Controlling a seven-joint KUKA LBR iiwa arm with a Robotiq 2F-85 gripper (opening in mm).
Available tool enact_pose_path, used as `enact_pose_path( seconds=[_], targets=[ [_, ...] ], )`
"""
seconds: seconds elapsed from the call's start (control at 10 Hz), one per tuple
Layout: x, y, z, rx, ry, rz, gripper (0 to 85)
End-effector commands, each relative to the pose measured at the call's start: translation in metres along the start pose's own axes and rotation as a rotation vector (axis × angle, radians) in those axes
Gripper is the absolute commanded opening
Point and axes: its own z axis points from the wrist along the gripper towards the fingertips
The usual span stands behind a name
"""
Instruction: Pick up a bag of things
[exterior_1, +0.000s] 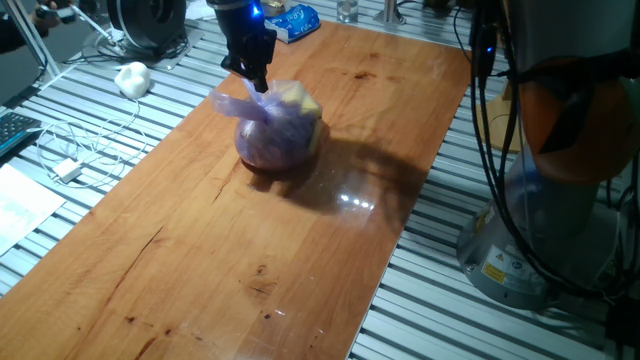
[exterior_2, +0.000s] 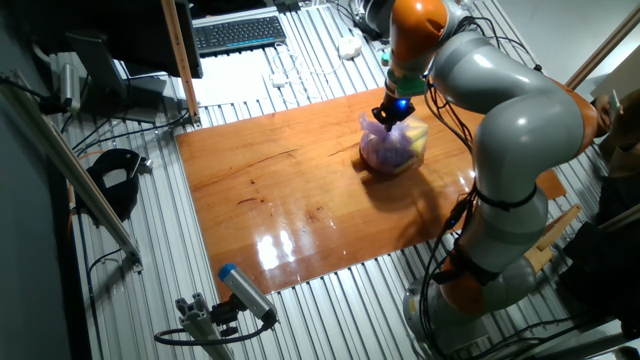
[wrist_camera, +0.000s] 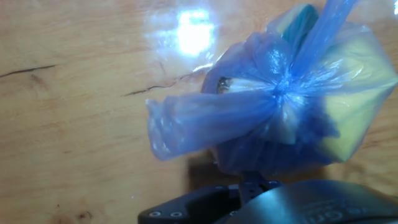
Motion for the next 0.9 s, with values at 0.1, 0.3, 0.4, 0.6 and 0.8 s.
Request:
enact_pose_path(
  seconds=[0.1,0.3,0.4,0.6,0.8],
  targets=[
    [0.0,0.0001,0.0002,0.015,-0.015,-0.014,0.0],
    [0.0,0.0001,0.0002,0.04,-0.029,-0.06,0.0],
    [0.0,0.0001,0.0002,0.064,-0.014,-0.087,0.0],
    [0.0,0.0001,0.0002,0.056,-0.014,-0.08,0.0],
    [0.0,0.0001,0.0002,0.078,-0.029,-0.049,17.0]
  ],
)
